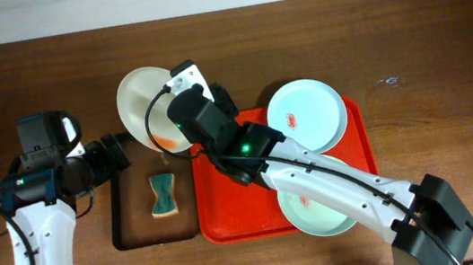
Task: Clean dirty plates on tray and stack at the side
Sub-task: 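Lift the white plate with right gripper and carry it right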
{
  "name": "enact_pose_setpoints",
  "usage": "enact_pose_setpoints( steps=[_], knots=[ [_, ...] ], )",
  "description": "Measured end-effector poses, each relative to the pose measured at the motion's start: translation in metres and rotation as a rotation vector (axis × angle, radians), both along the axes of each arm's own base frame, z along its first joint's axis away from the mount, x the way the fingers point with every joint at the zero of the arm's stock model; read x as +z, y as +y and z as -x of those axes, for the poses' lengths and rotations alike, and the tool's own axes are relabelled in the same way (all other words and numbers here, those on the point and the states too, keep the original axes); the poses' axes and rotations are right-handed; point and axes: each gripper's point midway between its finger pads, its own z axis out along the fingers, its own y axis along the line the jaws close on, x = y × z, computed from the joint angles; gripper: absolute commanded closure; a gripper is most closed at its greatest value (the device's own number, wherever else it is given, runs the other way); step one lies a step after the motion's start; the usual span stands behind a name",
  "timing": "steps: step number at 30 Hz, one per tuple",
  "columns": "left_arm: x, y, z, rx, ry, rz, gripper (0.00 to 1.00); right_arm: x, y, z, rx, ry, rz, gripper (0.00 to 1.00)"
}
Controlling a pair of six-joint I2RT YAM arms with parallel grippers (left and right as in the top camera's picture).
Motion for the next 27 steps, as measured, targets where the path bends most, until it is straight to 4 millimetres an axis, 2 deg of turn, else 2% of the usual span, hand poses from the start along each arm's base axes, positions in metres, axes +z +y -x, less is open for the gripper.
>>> enact_pose_setpoints(
  steps=[3, 5, 9, 13, 24, 25, 26, 27],
  knots=[
    [0.0, 0.0, 0.0, -0.001, -0.001, 0.002, 0.01, 0.035, 0.011, -0.003, 0.036, -0.197, 0.134, 0.96],
    [0.0, 0.0, 0.0, -0.001, 0.0, 0.002, 0.01, 0.055, 0.024, 0.009, 0.051, -0.312, 0.245, 0.96],
    [0.0, 0.0, 0.0, -0.001, 0.0, 0.002, 0.01, 0.091, 0.036, 0.031, 0.026, -0.476, 0.405, 0.96],
    [0.0, 0.0, 0.0, -0.001, -0.001, 0.002, 0.01, 0.107, 0.042, 0.044, 0.016, -0.543, 0.475, 0.96],
    [0.0, 0.0, 0.0, -0.001, -0.001, 0.002, 0.01, 0.105, 0.041, 0.046, 0.005, -0.535, 0.488, 0.96],
    [0.0, 0.0, 0.0, -0.001, -0.001, 0.002, 0.01, 0.1, 0.039, 0.046, -0.001, -0.512, 0.469, 0.96],
    [0.0, 0.0, 0.0, -0.001, 0.0, 0.002, 0.01, 0.084, 0.034, 0.045, -0.006, -0.443, 0.453, 0.96],
    [0.0, 0.0, 0.0, -0.001, -0.001, 0.002, 0.01, 0.049, 0.018, 0.041, -0.043, -0.305, 0.398, 0.96]
  ],
)
